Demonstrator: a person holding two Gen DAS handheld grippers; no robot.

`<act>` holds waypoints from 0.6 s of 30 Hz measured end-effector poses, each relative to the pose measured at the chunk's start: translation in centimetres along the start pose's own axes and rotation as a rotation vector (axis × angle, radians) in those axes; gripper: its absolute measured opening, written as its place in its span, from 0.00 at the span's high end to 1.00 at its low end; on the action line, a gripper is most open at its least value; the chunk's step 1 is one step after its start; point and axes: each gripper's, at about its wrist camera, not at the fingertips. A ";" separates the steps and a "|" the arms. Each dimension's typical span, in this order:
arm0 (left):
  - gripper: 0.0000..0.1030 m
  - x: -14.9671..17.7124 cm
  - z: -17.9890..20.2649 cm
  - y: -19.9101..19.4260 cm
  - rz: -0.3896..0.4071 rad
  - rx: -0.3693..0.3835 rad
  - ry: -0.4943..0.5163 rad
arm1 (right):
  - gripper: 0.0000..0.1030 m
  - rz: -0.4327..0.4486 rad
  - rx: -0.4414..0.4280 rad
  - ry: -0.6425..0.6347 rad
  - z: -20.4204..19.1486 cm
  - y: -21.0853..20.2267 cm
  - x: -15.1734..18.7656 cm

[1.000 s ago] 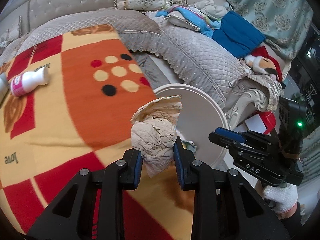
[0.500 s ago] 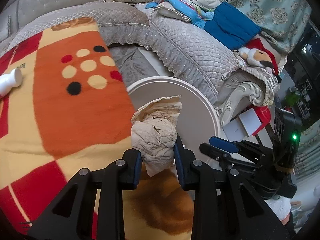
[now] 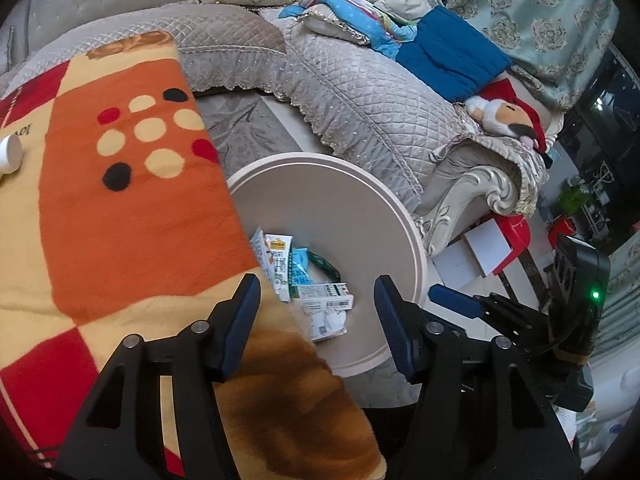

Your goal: Collect trash

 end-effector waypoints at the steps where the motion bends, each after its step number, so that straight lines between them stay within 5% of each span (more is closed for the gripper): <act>1: 0.44 0.2 -0.1 -0.3 0.008 -0.014 0.001 | 0.51 0.000 0.002 0.003 0.0 0.0 0.1; 9: 0.44 1.6 -0.8 -2.8 0.097 -0.139 0.000 | 0.48 0.045 0.034 -0.003 -2.0 -1.2 0.8; 13: 0.44 2.7 0.0 -4.6 0.151 -0.266 0.071 | 0.32 0.115 0.076 -0.018 -3.6 -2.6 1.6; 18: 0.44 4.2 -0.1 -6.8 0.208 -0.272 0.075 | 0.32 0.189 0.118 -0.014 -5.6 -4.6 2.4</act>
Point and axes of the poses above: each gripper's, at about its wrist camera, not at the fingertips, and y roughly the way its jaws point, z to its right, x to its underside, and after that the axes turned 7 degrees about y, right-handed
